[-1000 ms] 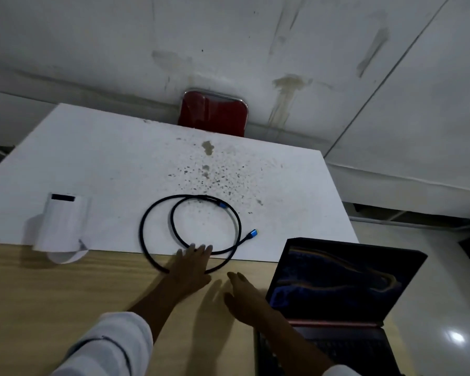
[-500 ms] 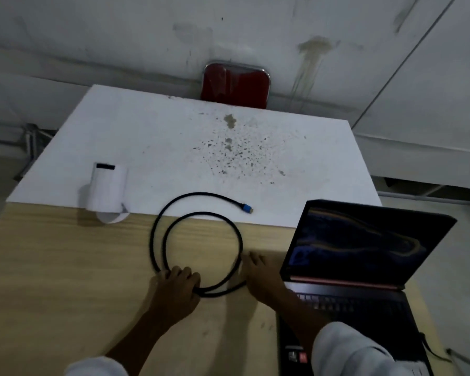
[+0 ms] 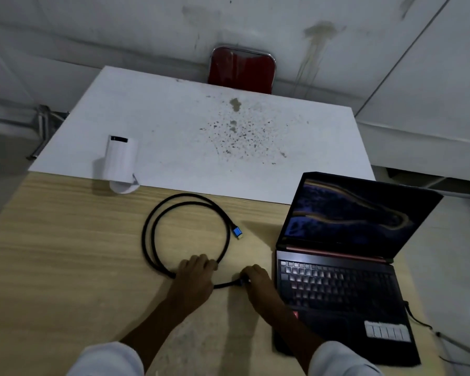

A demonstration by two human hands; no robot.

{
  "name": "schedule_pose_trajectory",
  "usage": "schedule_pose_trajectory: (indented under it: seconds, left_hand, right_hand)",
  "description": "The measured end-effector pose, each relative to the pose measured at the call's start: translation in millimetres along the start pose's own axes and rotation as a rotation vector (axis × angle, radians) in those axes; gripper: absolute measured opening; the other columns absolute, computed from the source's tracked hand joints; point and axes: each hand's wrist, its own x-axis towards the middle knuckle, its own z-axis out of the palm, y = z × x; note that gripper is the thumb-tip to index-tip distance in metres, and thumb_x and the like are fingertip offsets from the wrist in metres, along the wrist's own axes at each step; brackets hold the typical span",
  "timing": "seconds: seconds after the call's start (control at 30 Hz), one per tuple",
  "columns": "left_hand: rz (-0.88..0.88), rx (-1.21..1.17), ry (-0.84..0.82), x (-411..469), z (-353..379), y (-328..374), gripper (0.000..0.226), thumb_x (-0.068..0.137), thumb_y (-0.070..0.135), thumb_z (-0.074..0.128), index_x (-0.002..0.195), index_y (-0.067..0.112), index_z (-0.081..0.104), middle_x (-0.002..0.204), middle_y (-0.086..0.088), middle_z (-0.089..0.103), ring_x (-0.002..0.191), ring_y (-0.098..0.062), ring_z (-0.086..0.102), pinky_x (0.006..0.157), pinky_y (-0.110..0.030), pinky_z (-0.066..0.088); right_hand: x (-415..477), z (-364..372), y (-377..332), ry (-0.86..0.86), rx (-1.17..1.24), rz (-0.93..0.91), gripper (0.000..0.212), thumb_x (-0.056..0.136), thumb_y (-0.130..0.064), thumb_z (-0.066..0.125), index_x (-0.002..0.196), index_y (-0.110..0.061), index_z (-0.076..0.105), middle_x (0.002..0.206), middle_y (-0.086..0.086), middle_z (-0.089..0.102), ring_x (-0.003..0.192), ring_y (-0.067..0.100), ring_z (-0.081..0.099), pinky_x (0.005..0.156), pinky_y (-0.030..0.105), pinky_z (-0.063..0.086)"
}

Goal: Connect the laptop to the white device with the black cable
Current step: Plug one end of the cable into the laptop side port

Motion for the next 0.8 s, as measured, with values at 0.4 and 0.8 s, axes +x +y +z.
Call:
schedule_pose_trajectory:
  seconds: [0.4, 0.8]
  left_hand:
    - [-0.029, -0.427, -0.035, 13.0, 38.4, 57.9, 0.018, 0.091, 0.025, 0.061, 0.109, 0.022, 0.06, 0.108, -0.001, 0.064, 0.101, -0.019, 0.057, 0.086, -0.034, 0.049]
    - [0.087, -0.539, 0.063, 32.3, 34.6, 74.5, 0.02, 0.089, 0.012, 0.063, 0.108, 0.007, 0.058, 0.11, -0.012, 0.057, 0.093, -0.029, 0.061, 0.081, -0.042, 0.051]
  right_hand:
    - [-16.6, -27.3, 24.6, 0.0, 0.329, 0.223, 0.021, 0.099, -0.009, 0.049, 0.111, -0.017, 0.063, 0.105, -0.006, 0.063, 0.088, -0.001, 0.057, 0.07, 0.012, 0.046]
    - [-39.7, -75.0, 96.0, 0.283, -0.157, 0.154, 0.04, 0.09, -0.004, 0.058, 0.13, -0.007, 0.059, 0.141, 0.016, 0.053, 0.134, 0.033, 0.046, 0.111, 0.042, 0.04]
